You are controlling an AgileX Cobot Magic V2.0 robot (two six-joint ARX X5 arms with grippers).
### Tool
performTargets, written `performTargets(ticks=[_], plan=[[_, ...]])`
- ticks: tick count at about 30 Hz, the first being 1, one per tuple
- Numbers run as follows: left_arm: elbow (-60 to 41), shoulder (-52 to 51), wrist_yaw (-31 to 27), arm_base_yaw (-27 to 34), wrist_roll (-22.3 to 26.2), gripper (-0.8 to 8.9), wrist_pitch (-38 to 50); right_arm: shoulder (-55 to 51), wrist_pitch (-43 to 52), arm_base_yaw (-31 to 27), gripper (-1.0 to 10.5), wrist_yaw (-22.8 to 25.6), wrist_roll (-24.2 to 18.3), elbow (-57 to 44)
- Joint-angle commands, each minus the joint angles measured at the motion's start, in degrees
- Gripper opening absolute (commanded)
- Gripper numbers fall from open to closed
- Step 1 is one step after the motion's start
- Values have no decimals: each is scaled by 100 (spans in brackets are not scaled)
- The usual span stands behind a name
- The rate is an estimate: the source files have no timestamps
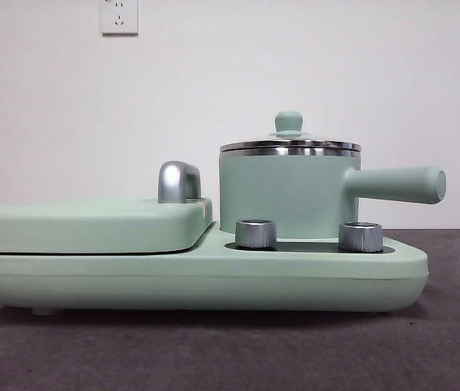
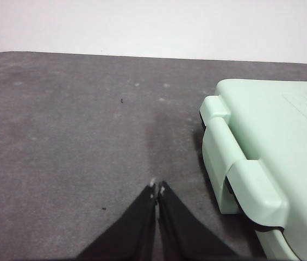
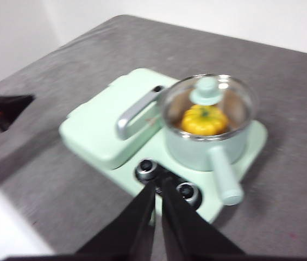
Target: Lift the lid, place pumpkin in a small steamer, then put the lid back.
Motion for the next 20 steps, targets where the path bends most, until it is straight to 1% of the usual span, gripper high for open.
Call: performTargets(ticks=[1,2,4,8,10,11,14,17,20], plan=[[-111,-9,-4,0,37,9,94,-26,400,-457,16,-164,-24,-264],[-111,-9,-4,2,37,9,94,-94,686,-675,17,-234,-24,-479],[-111,-9,-2,2,37,9,96,-273,1375,-1062,16,-227,-31,-999],[-111,-9,-2,2,37,9,94,-817,3106,-1847,16,-68,-111,-2455],[-111,-9,-4,2,37,9,96,-1115,3814,-2153,16,-42,-114,-3167],[-111,-9,-2,2,37,9,96,-1270,4085,-2275,16,55,-109,-3521],[-111,-9,-2,2,37,9,94,-1694,4474,-2496,16,538,-111,-4385],[-111,-9,-2,2,37,9,94,-2068,4660,-2553,16,758,-114,-5007],[-111,-9,-2,0,37,9,94,-2339,4640,-2553,16,1108,-114,-5421]])
